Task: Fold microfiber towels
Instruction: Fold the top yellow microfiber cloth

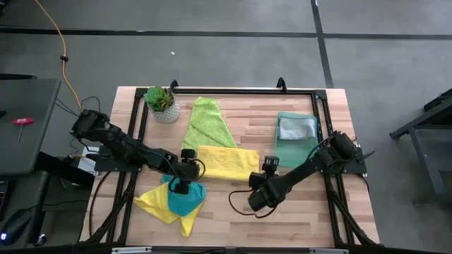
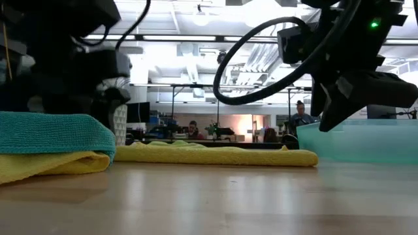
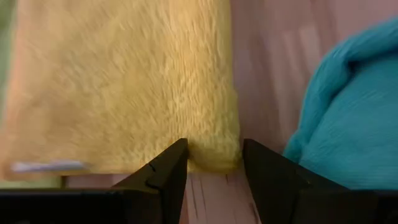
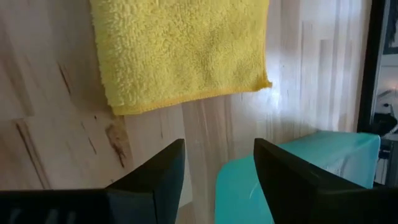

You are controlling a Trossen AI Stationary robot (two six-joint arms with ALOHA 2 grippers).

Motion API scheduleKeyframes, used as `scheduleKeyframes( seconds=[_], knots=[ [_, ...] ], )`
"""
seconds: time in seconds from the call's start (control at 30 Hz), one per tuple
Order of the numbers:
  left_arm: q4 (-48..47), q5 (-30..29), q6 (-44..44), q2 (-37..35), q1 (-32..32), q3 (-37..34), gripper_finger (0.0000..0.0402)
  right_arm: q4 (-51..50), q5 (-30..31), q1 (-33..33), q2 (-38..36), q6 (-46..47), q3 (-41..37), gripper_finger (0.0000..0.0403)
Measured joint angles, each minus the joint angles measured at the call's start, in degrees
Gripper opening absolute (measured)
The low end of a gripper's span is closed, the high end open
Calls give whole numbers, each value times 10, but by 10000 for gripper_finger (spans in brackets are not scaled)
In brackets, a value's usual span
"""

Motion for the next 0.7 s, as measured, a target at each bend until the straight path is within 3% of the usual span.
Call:
scheduleKeyframes(
  seconds=[0.13,0.3,0.53,0.7],
  knots=[
    [5,-5,0,23,0,3,145,34,-11,-15,0,-46,-2,184],
    [7,-12,-4,16,-1,2,144,179,-114,-49,-13,-146,-67,172],
    [7,-15,0,13,-1,1,144,259,-102,-40,-76,-151,-128,163],
    [9,-15,-4,13,-1,1,144,273,-139,-24,-127,-117,-133,163]
  ],
)
